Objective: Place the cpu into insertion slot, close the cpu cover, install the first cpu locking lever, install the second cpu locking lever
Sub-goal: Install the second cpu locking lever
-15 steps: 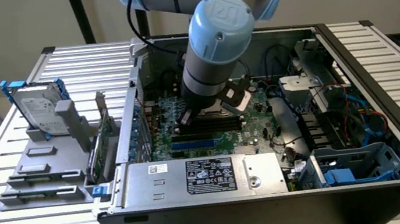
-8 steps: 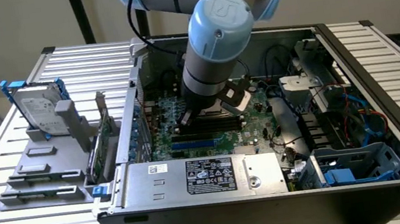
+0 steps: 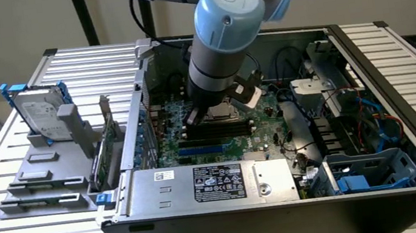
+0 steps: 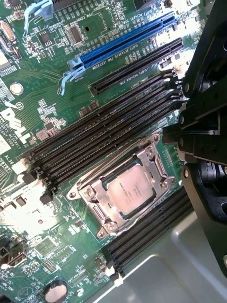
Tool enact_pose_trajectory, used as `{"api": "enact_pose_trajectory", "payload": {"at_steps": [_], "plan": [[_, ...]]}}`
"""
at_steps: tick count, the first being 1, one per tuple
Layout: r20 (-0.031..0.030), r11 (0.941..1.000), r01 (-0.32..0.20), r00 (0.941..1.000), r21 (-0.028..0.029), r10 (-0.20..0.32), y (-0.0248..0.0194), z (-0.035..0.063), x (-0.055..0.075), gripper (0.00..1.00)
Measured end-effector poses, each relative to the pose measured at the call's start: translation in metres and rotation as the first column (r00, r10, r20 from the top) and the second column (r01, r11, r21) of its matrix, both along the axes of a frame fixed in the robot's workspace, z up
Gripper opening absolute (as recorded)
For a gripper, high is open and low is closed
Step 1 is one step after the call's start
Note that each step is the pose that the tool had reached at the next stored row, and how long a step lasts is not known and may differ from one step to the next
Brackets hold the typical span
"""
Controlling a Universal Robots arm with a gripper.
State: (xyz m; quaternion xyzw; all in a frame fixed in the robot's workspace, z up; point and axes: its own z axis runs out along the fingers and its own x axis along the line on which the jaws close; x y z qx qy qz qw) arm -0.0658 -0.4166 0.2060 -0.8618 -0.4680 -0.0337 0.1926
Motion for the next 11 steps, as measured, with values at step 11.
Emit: {"api": "enact_pose_trajectory", "payload": {"at_steps": [11], "plan": [[-0.0001, 1.0000, 0.000, 1.0000, 0.0041, 0.000, 0.0000, 0.0002, 0.0000, 0.11]]}}
